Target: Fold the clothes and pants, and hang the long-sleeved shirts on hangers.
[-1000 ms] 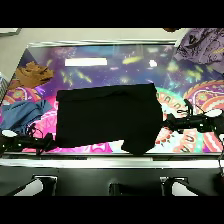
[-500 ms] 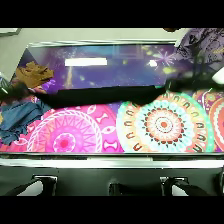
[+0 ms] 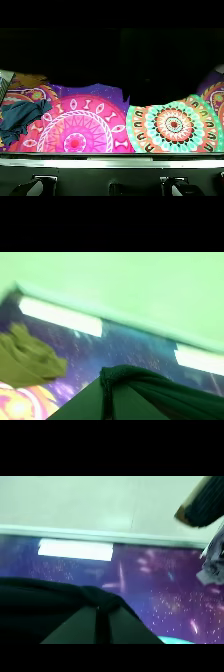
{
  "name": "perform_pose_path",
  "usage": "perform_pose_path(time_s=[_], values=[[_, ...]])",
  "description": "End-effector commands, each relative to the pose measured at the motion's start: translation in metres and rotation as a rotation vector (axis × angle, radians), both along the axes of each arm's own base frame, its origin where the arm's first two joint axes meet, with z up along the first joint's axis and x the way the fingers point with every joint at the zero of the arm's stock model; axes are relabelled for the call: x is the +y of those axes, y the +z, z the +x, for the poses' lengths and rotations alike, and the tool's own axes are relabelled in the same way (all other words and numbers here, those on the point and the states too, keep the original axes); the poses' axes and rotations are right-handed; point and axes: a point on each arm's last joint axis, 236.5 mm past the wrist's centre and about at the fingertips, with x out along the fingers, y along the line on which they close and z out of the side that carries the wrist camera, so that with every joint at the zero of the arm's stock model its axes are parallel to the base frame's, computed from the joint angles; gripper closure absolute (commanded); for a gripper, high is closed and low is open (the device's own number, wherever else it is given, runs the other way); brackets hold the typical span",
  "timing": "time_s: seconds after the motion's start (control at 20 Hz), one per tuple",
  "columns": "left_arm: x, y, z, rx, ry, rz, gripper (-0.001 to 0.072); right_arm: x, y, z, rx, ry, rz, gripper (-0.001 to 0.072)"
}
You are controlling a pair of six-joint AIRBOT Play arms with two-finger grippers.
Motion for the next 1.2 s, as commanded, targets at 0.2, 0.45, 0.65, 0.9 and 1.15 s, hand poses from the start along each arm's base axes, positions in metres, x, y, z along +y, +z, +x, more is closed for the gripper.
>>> perform_pose_path(time_s=[0.2,0.45,0.65,0.9,1.15], values=[[0.008,-0.002,-0.092,0.016,0.143,0.025,0.0695,-0.005,0.018,-0.073,-0.049,-0.052,0.078,0.0686],[0.004,-0.100,-0.014,0.325,0.010,-0.026,0.0695,-0.014,-0.093,0.029,0.393,-0.098,0.129,0.0686],[0.014,-0.241,0.061,0.679,-0.044,-0.110,0.0695,-0.017,-0.215,0.128,0.723,-0.108,0.134,0.0685],[-0.001,-0.390,0.160,0.854,-0.109,-0.137,0.0695,-0.019,-0.366,0.223,0.973,-0.129,0.165,0.0685],[-0.001,-0.468,0.242,0.796,-0.065,-0.180,0.0695,-0.027,-0.454,0.299,0.911,-0.174,0.210,0.0685]])
